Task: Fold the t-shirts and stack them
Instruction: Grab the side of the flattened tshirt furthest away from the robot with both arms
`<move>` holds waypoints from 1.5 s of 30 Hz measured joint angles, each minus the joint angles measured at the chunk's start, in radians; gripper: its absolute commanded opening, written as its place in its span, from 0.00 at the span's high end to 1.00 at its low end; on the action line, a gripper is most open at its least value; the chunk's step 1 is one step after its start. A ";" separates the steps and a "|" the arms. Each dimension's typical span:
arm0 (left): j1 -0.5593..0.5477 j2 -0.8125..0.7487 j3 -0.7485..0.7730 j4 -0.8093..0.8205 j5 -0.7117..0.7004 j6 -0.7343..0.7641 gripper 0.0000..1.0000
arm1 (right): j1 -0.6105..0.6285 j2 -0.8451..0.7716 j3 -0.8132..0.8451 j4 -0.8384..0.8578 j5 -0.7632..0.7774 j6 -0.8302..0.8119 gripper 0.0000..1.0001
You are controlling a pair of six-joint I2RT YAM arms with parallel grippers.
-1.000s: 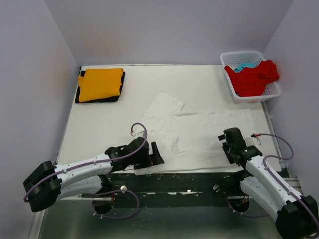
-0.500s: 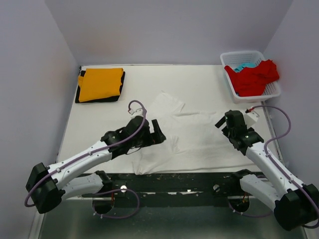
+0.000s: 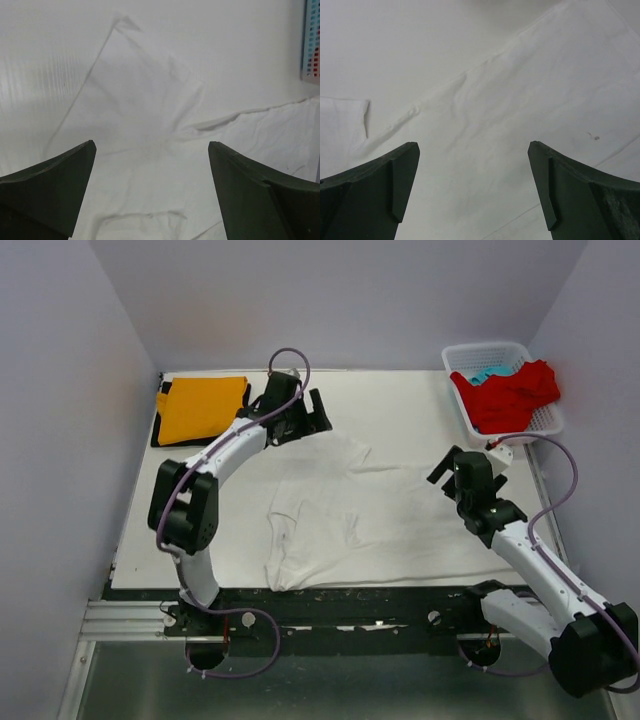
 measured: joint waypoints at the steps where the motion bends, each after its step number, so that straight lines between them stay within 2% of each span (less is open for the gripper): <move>1: 0.018 0.064 0.061 -0.004 0.024 0.014 0.02 | 0.000 -0.015 -0.012 0.021 -0.005 -0.011 0.00; 7: 0.088 0.391 0.411 -0.065 0.131 0.040 0.01 | 0.000 -0.069 -0.057 0.072 -0.005 -0.039 0.00; 15: 0.131 0.579 0.648 -0.211 0.180 0.022 0.01 | -0.001 -0.085 -0.074 0.109 -0.002 -0.061 0.00; 28: 0.138 0.565 0.502 -0.257 0.308 -0.025 0.01 | -0.001 -0.058 -0.074 0.127 0.000 -0.067 0.00; 37: 0.138 0.565 0.504 -0.275 0.374 -0.022 0.01 | -0.001 0.080 -0.005 0.160 -0.060 -0.081 0.00; 40: 0.135 0.566 0.504 -0.278 0.427 -0.008 0.08 | -0.001 0.078 -0.003 0.161 -0.059 -0.088 0.00; 45: 0.125 0.567 0.507 -0.286 0.454 0.003 0.30 | -0.001 0.062 -0.003 0.155 -0.051 -0.104 0.00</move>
